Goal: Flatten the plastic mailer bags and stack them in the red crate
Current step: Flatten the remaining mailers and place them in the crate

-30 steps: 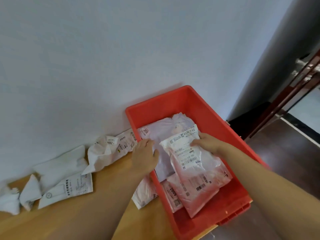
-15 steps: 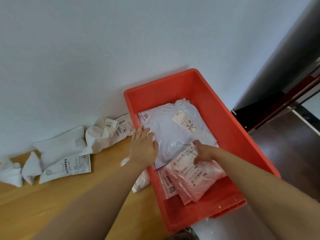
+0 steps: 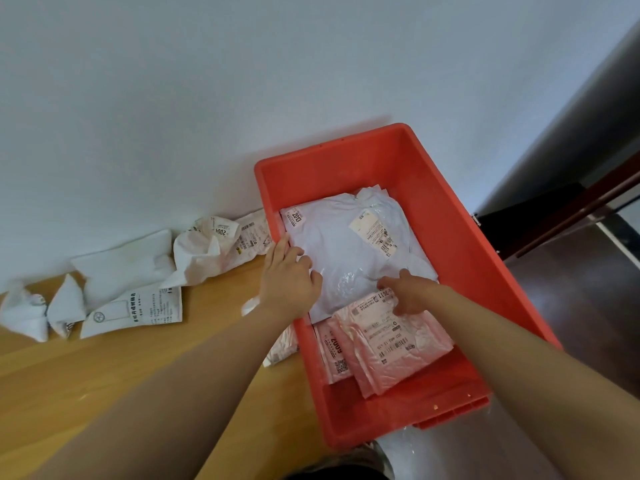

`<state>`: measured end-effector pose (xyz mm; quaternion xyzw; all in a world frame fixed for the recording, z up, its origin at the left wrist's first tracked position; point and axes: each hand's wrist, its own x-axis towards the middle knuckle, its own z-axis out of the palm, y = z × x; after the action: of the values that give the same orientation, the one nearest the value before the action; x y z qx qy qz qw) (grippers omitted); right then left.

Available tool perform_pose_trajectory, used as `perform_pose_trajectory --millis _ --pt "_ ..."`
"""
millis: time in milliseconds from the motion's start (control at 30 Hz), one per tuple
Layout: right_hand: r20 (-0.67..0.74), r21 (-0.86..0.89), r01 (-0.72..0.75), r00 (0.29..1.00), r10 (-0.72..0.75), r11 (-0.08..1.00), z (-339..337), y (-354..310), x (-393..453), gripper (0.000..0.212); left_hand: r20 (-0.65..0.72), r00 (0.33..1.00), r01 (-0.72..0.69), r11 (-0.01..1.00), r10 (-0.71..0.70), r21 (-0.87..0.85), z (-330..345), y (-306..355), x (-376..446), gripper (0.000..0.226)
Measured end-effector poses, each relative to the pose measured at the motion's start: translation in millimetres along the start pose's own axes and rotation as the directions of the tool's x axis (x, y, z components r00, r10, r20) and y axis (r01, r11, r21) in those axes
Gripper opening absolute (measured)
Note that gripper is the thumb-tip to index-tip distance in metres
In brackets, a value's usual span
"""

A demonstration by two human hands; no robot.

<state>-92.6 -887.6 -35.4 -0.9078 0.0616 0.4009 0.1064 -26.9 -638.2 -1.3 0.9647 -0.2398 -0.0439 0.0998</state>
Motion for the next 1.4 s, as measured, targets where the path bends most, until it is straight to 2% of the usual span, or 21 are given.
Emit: perform_pose_trajectory --millis 67,133,200,267,333,433,567,667,833,933,1100,1267,1400 --pt "-0.014 -0.078 -0.074 0.997 0.073 0.994 -4 2 -4 0.066 -0.011 1.0 -0.001 1.0 0.001 0.003 0 0 0 0.045" --pt "-0.069 -0.227 -0.12 0.992 0.106 0.966 -7 -2 -7 0.067 -0.012 1.0 0.0 1.0 0.0 0.012 1 1 0 0.044" --pt "-0.118 -0.306 -0.065 0.993 0.03 0.95 -9 -16 -9 0.069 -0.017 1.0 0.002 1.0 -0.002 0.007 0 1 0 0.049" --pt "-0.128 -0.287 0.083 0.984 -0.124 0.954 -3 -35 -9 0.069 -0.023 1.0 0.001 1.0 -0.001 0.008 1 1 1 0.05" --pt "-0.096 -0.276 0.181 0.972 -0.214 0.944 10 -56 -7 0.08 -0.017 1.0 0.003 1.0 -0.003 0.014 1 1 0 0.048" --pt "-0.062 -0.343 0.184 0.974 -0.217 0.921 30 -78 -1 0.094 -0.014 1.0 0.012 1.0 -0.012 0.023 1 2 0 0.039" --pt "-0.11 -0.461 0.185 0.958 -0.263 0.868 45 -95 5 0.092 -0.025 1.0 0.011 0.999 -0.01 0.035 0 3 0 0.037" --pt "-0.102 -0.485 0.145 0.97 -0.221 0.862 54 -100 10 0.091 -0.026 1.0 0.01 0.999 -0.009 0.039 1 3 0 0.037" --pt "-0.113 -0.412 0.042 0.989 -0.096 0.91 55 -89 10 0.07 -0.037 0.999 0.004 0.999 -0.003 0.046 1 2 0 0.038" --pt "-0.106 -0.387 0.039 0.991 -0.087 0.921 50 -69 11 0.06 -0.043 0.999 0.002 0.999 -0.001 0.037 2 2 0 0.037" --pt "-0.054 -0.371 0.034 0.997 -0.059 0.928 40 -36 7 0.065 -0.034 0.999 0.006 0.999 -0.004 0.035 2 2 0 0.036" --pt "-0.063 -0.331 0.016 0.997 -0.039 0.944 34 -28 5 0.06 -0.041 0.999 0.005 0.999 -0.004 0.044 4 1 0 0.034" --pt "-0.086 -0.28 0.035 0.994 -0.062 0.959 24 -30 1 0.075 -0.048 0.999 0.005 0.999 -0.002 0.048 3 1 0 0.035"
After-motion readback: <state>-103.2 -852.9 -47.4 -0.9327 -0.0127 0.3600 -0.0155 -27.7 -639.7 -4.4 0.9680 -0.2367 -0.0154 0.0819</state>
